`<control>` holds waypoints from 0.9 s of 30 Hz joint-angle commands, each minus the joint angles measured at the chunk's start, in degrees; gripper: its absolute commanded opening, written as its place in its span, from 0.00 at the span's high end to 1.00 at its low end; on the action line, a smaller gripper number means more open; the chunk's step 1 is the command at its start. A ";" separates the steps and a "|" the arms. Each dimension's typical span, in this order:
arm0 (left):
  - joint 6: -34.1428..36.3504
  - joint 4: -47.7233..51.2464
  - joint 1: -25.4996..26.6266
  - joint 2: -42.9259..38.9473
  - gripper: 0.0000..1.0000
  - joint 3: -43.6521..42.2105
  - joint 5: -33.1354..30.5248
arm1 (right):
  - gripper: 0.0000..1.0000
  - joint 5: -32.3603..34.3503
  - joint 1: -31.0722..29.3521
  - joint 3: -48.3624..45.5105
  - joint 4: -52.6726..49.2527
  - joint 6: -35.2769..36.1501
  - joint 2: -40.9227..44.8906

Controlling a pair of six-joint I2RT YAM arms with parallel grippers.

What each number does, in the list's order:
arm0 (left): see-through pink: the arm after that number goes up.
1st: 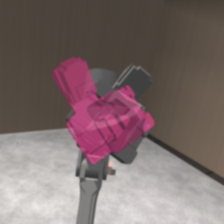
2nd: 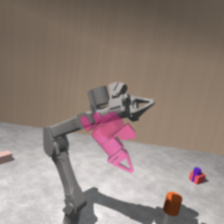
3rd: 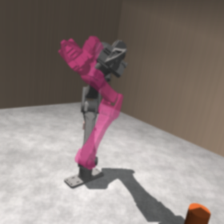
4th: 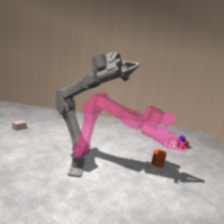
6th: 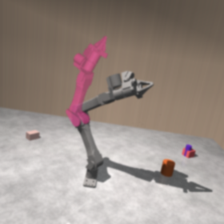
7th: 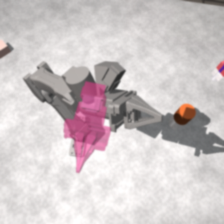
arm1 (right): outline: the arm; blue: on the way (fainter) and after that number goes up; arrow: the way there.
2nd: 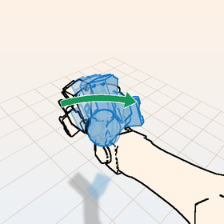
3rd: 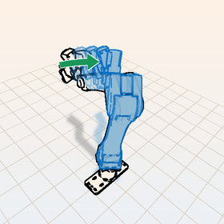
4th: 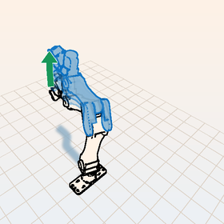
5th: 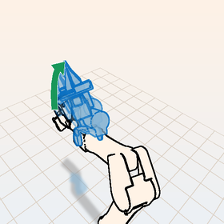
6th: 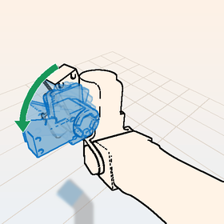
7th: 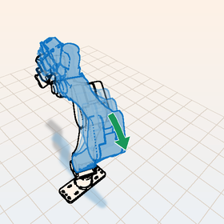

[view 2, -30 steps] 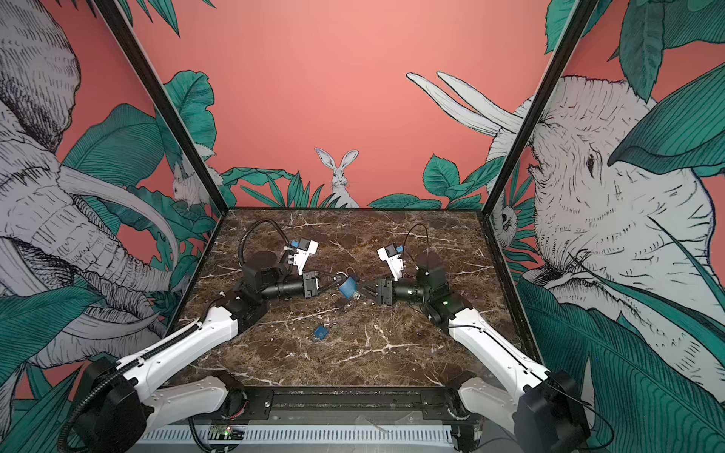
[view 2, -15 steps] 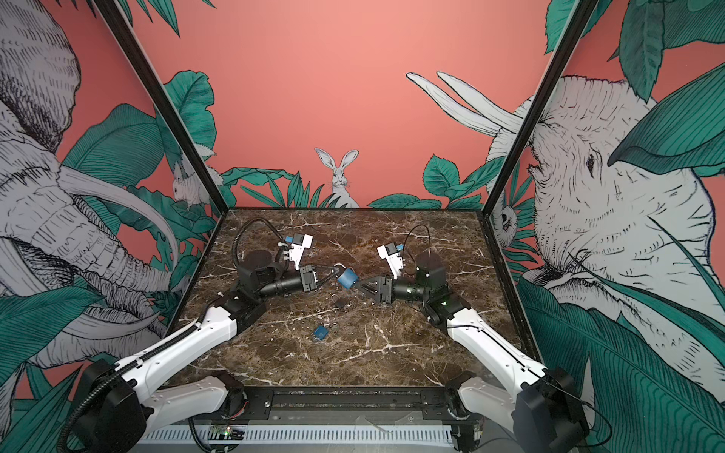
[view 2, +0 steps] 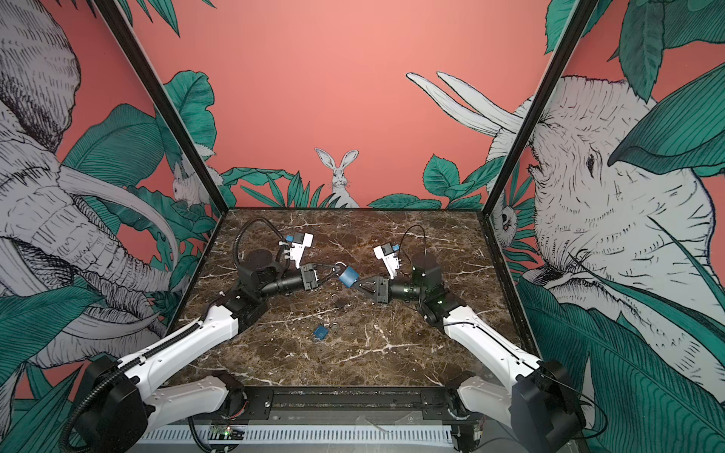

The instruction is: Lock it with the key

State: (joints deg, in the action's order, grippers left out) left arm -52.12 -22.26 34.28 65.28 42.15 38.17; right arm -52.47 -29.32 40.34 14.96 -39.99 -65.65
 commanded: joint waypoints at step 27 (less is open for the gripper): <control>-11.33 -18.82 -9.62 -3.64 1.00 -2.19 -2.37 | 1.00 0.00 -0.30 -4.06 6.96 -3.24 1.27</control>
State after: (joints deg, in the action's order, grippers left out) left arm -61.12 -32.12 28.56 64.62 38.39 41.19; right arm -50.74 -30.02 38.17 24.75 -43.79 -65.58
